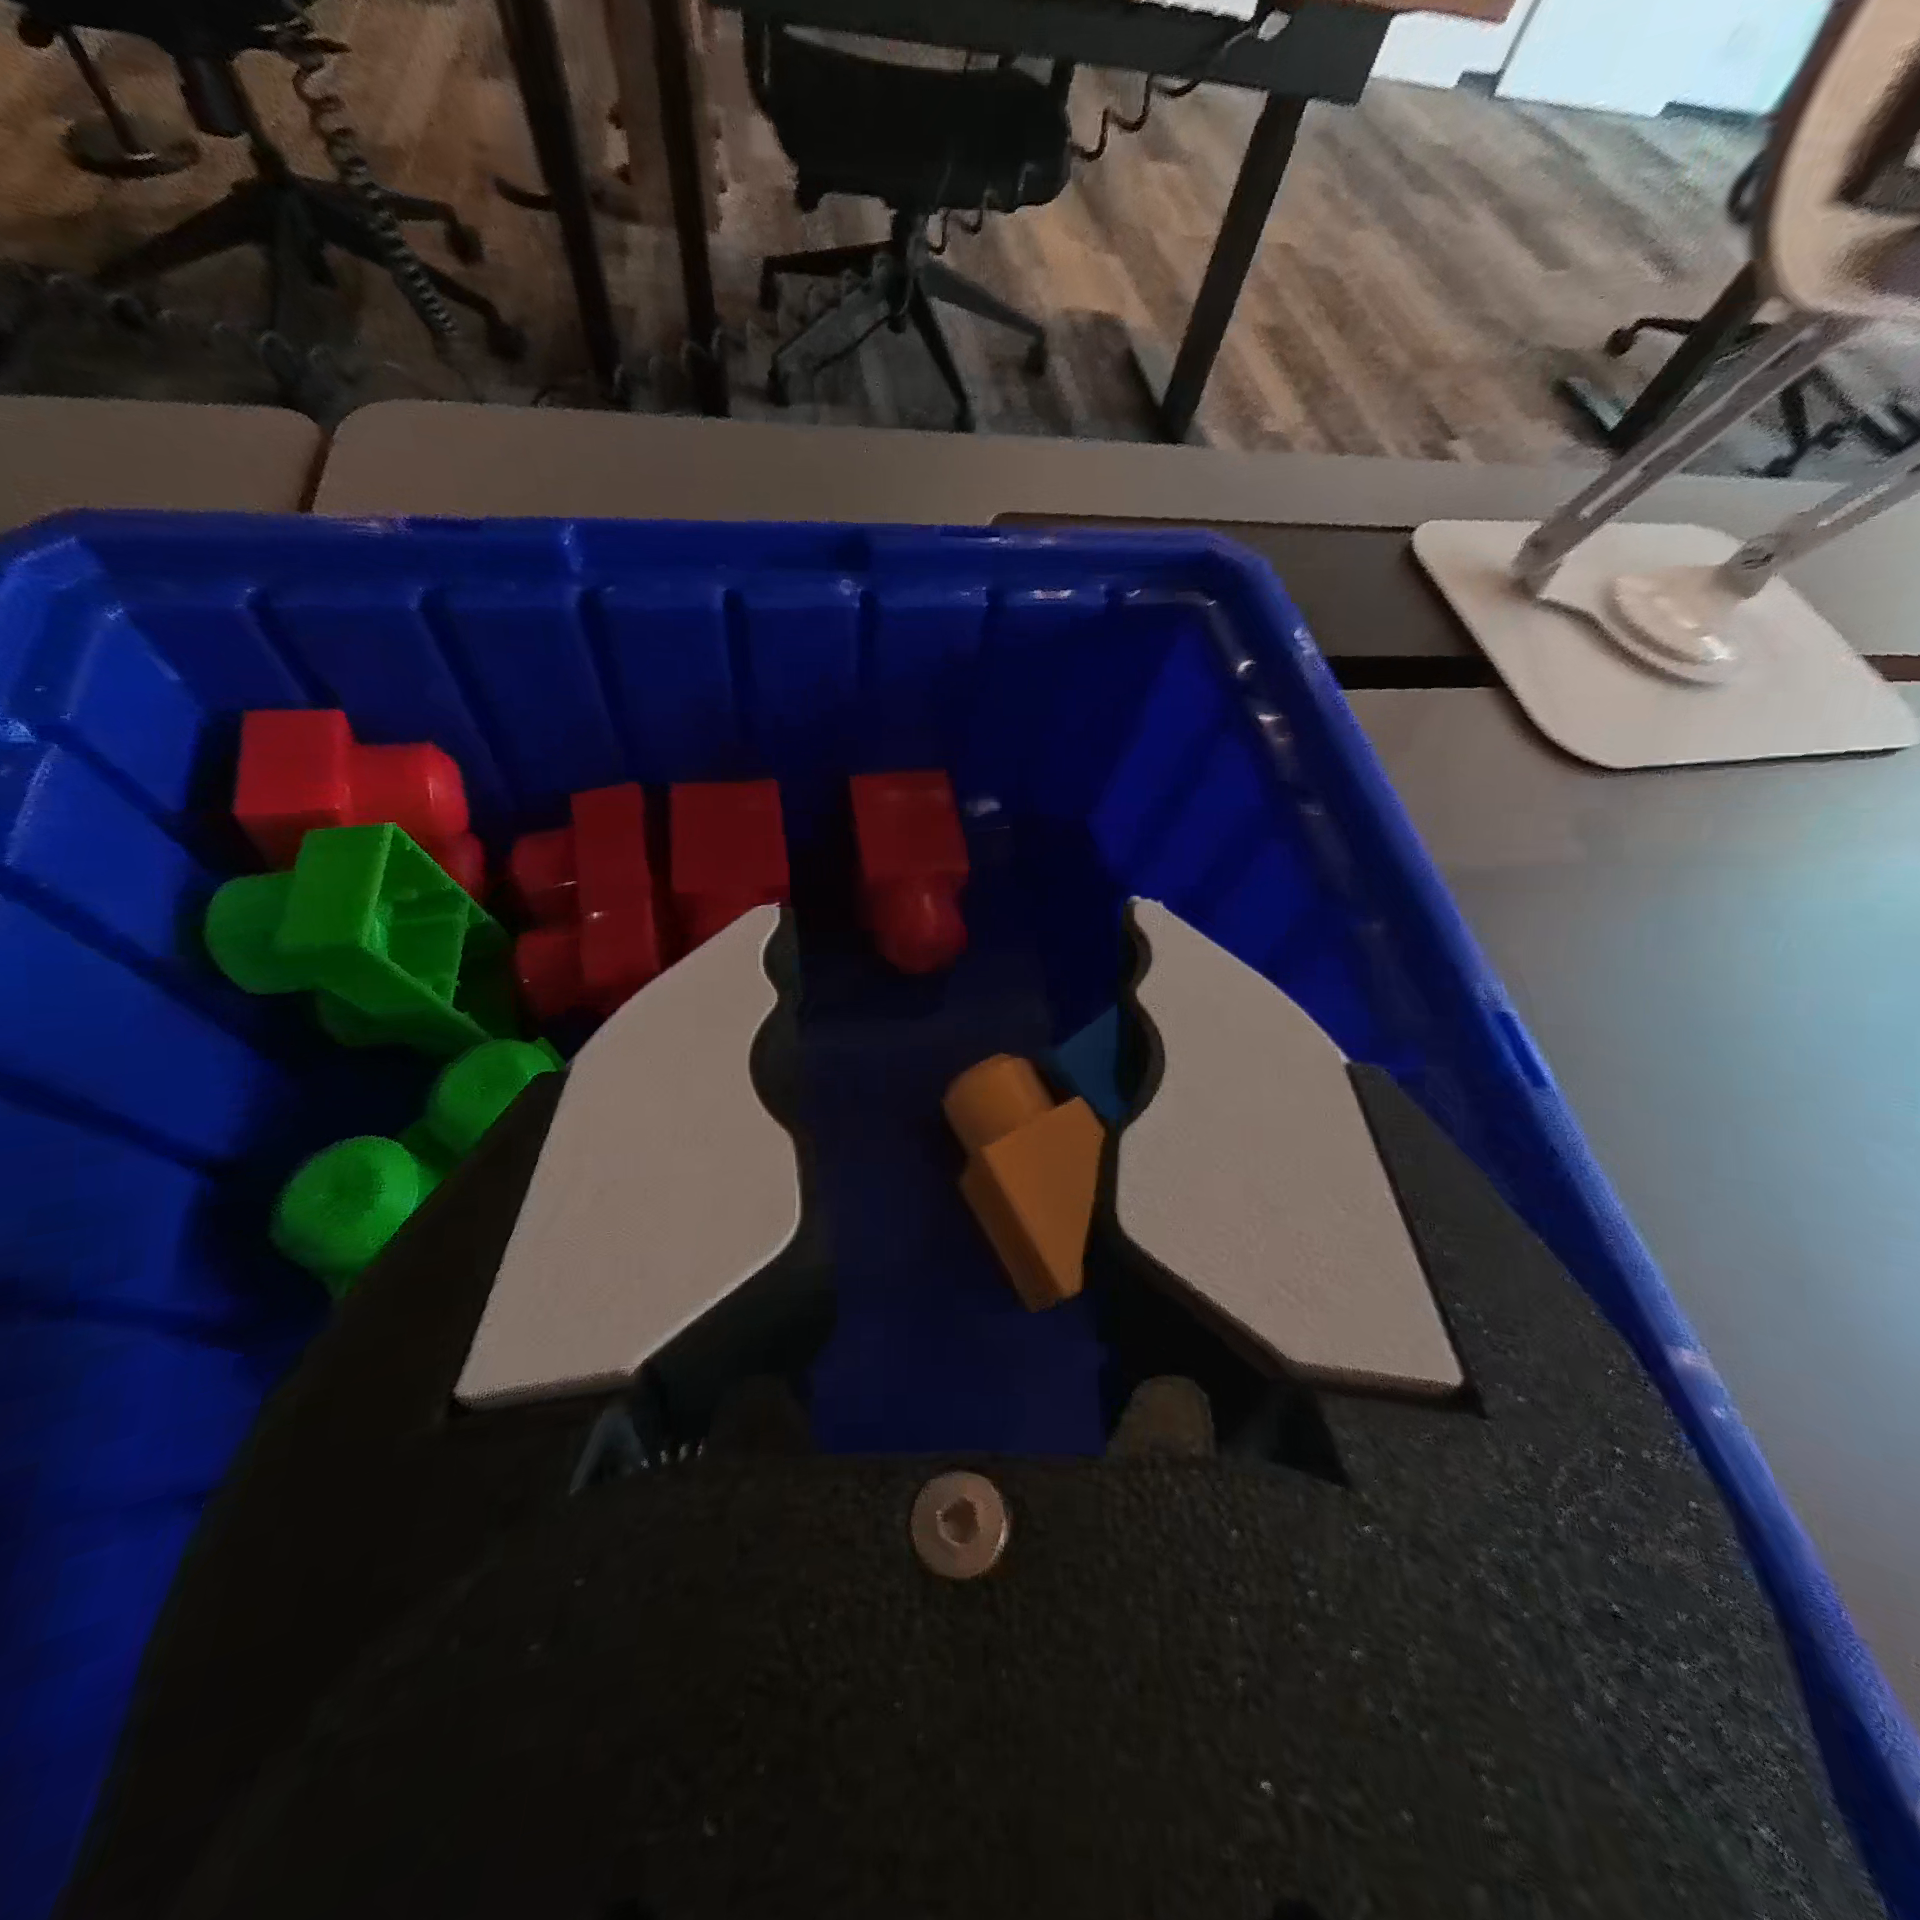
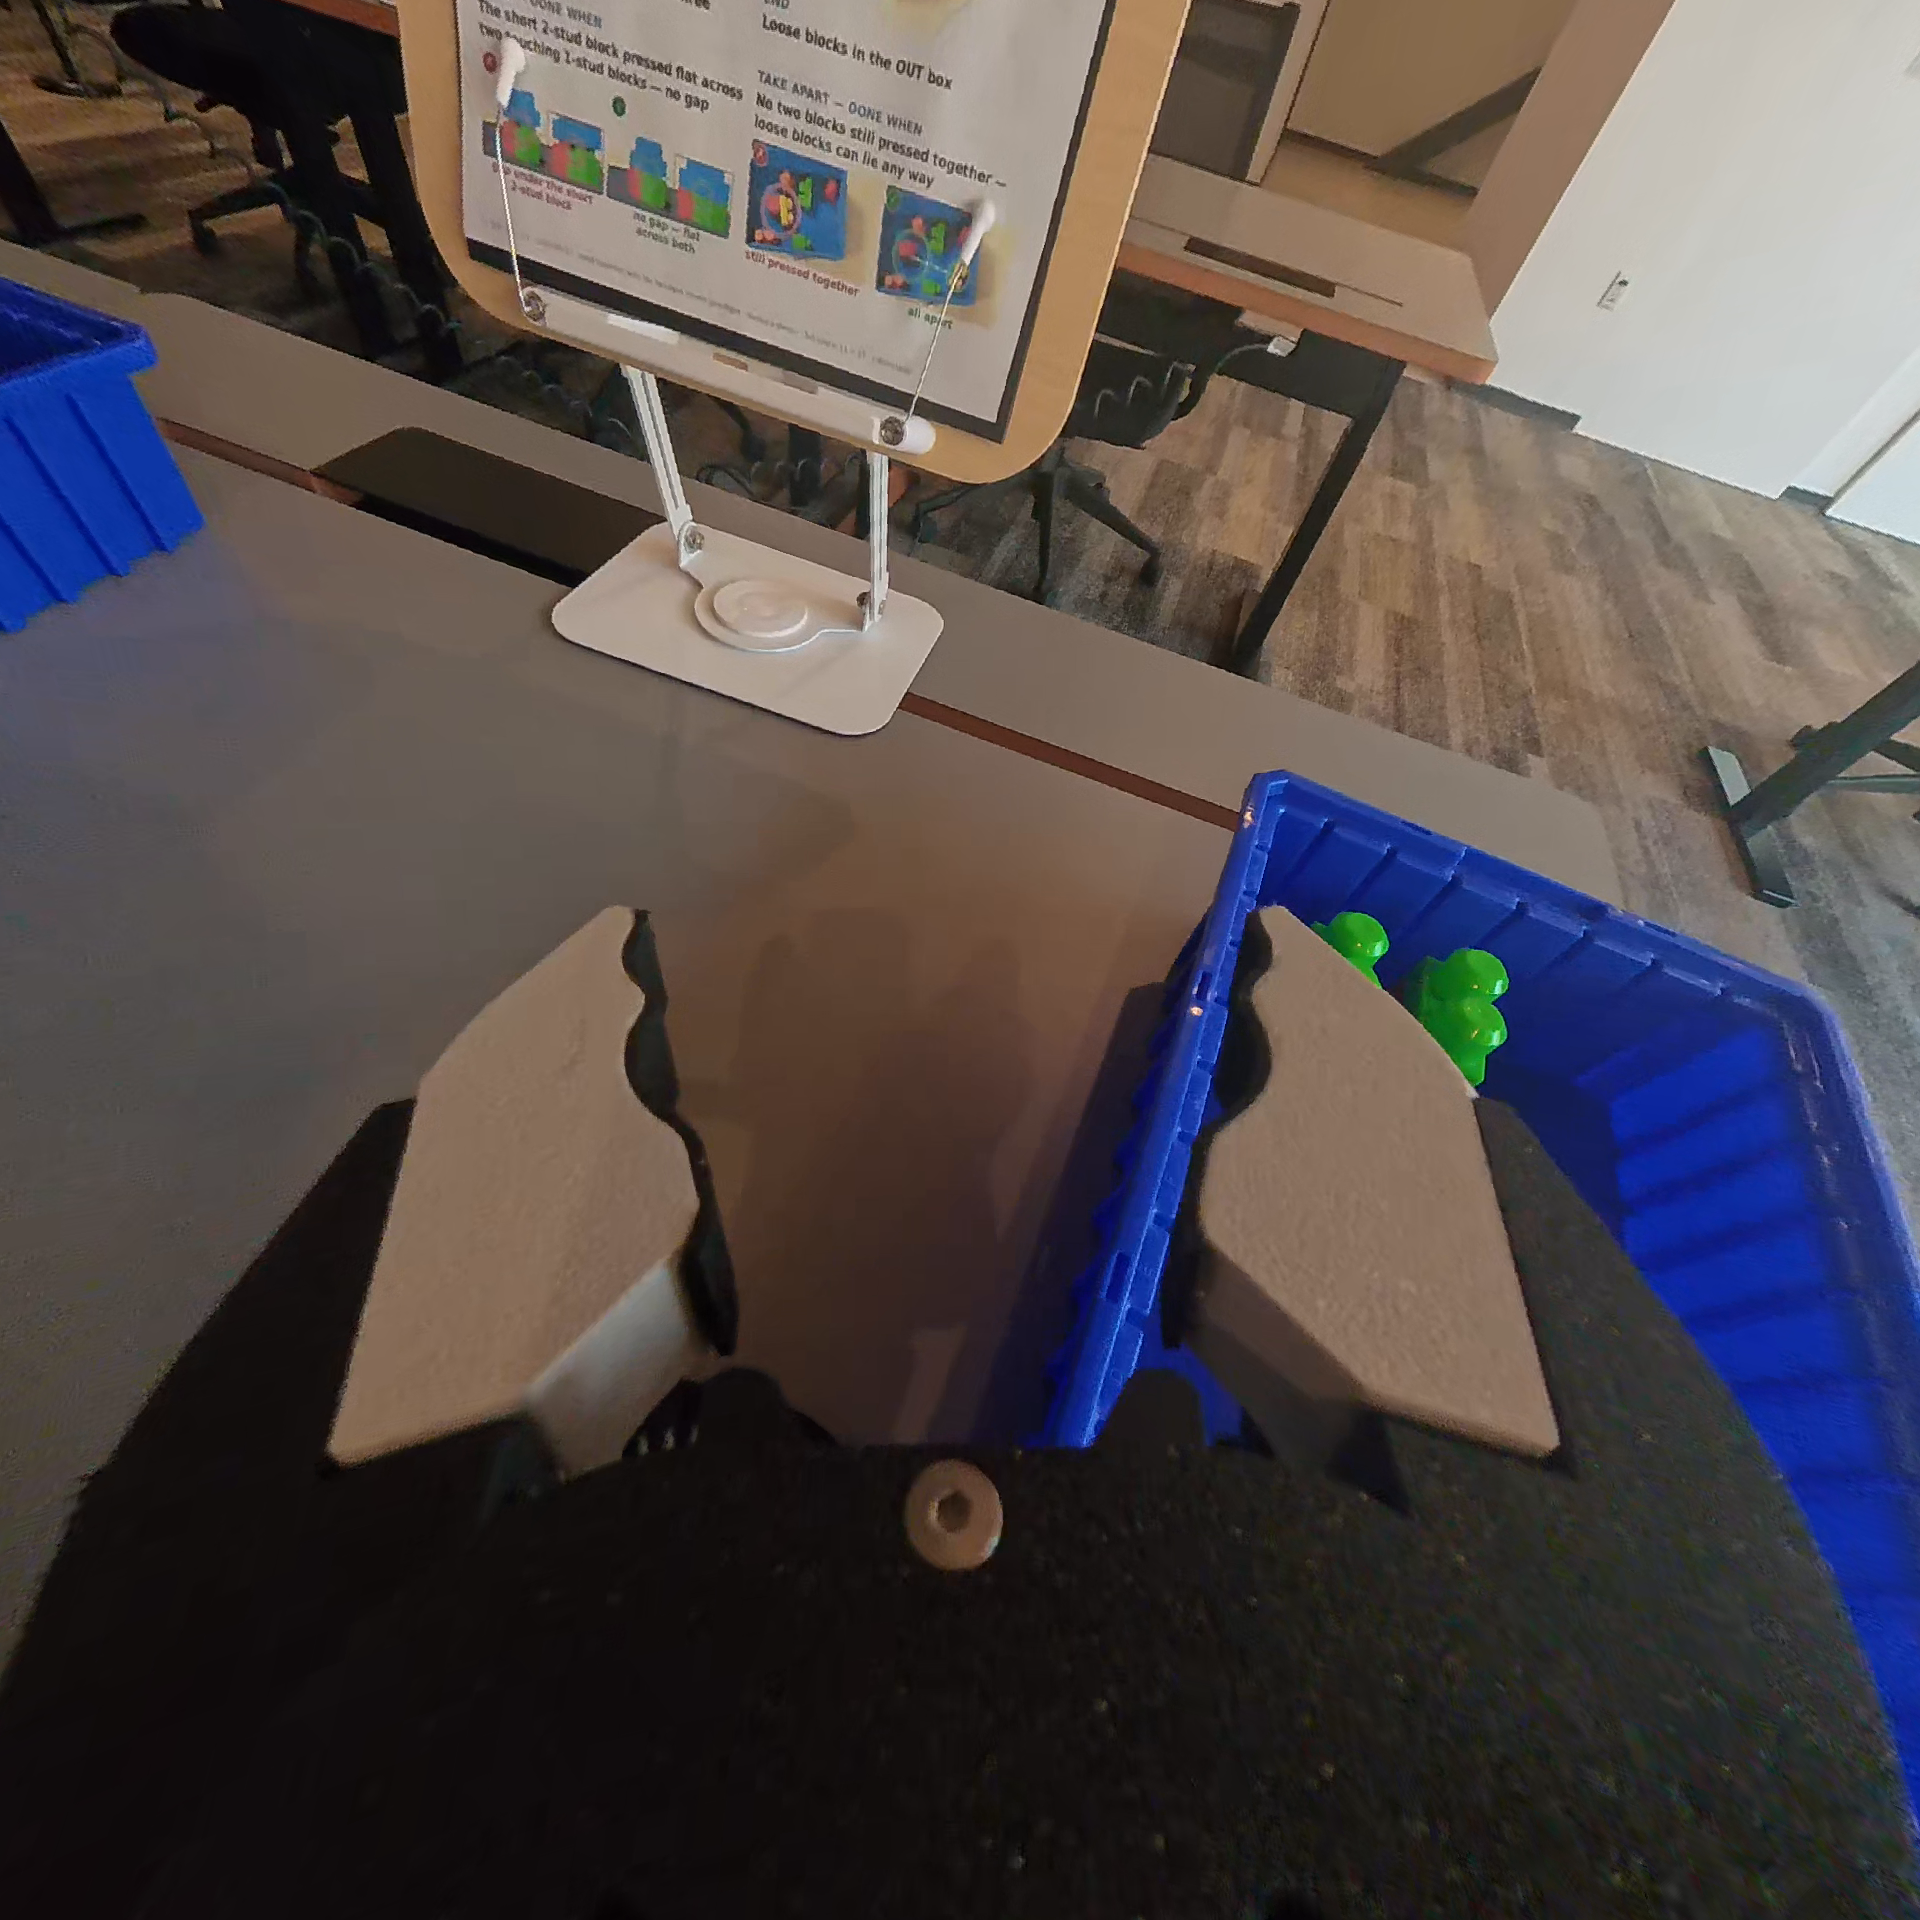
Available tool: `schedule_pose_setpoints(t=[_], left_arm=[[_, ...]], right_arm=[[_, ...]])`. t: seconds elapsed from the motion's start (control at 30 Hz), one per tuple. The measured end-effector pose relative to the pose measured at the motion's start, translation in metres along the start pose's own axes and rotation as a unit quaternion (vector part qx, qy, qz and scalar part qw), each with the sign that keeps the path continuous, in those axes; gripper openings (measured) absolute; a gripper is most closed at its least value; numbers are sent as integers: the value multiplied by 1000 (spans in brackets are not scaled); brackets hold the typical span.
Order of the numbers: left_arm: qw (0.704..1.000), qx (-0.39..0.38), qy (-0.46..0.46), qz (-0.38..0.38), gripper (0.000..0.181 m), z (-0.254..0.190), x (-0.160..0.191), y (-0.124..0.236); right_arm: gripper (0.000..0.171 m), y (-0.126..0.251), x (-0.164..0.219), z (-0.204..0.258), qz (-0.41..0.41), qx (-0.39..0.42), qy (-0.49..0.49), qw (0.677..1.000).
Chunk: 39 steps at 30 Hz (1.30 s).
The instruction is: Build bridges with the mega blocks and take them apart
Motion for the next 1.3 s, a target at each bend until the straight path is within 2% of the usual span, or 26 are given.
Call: schedule_pose_setpoints(t=[0.43,0.6,0.83,0.93,1.03,1.1,1.3], left_arm=[[997,-5,-9,77,53,-4,12,-58],[994,-13,-49,93,53,0,19,-75],[991,2,-69,111,48,-1,24,-88],[992,-19,-45,120,54,4,24,-89],[986,-38,-29,159,49,12,28,-88],[980,-31,-16,196,56,14,33,-91],[975,-27,-21,219,54,11,35,-102]], right_arm=[[102,5,-3,-3,-19,7,4,1000],[101,5,-3,-3,-22,5,3,1000],[101,4,-2,-2,-22,8,8,1000],[100,5,-3,-4,-25,11,6,1000],[99,6,-4,-3,-32,10,6,999],[99,5,-3,-3,-30,10,8,999],[99,5,-2,-4,-27,14,7,999]])
Point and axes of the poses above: each gripper's, where its closed fingertips meet, y back along the fingers, x out of its underside, z = x × y across the jaws, the point moved 8 cm from there along y, back along the fingers, and after that the axes turned 12 degrees about -z, right-handed, at the moved point
